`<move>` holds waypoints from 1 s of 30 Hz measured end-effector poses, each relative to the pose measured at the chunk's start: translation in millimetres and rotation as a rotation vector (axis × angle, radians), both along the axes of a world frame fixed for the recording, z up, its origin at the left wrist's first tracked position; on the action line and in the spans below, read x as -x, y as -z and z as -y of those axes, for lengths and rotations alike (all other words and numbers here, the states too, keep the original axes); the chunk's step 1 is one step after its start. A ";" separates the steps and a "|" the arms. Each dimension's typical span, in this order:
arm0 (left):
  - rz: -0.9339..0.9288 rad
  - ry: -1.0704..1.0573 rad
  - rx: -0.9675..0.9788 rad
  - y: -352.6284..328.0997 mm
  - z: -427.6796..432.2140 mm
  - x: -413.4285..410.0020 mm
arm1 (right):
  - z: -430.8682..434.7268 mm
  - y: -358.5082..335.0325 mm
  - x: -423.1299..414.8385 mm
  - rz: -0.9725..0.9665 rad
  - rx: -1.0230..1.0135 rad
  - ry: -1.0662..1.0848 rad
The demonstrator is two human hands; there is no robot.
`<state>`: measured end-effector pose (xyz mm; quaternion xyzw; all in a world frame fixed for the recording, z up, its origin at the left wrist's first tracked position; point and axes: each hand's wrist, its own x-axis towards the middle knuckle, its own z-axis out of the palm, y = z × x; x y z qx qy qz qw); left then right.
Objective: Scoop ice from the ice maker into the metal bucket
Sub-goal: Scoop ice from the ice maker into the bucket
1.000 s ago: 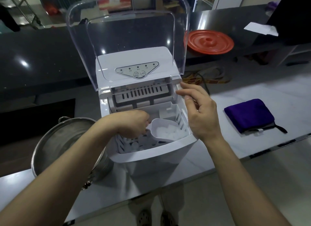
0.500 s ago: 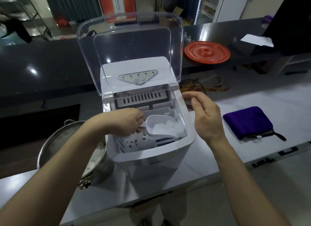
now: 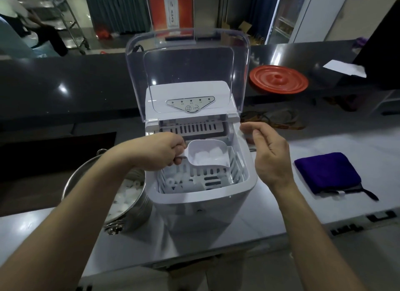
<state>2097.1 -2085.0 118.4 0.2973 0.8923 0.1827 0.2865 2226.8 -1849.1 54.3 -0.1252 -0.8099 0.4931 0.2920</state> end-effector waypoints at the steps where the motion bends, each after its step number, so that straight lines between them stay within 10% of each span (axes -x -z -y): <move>1: 0.005 -0.004 -0.005 -0.1 0.5 -0.2 | 0.5 0.1 -0.1 0.002 -0.004 0.001; 13: 0.087 -0.182 -0.244 -12.5 73.5 7.3 | 45.9 -21.7 8.8 -0.100 -0.173 -0.103; 30: -0.089 -0.331 -0.073 19.4 252.3 33.7 | 165.1 -0.6 42.5 0.053 -0.361 -0.181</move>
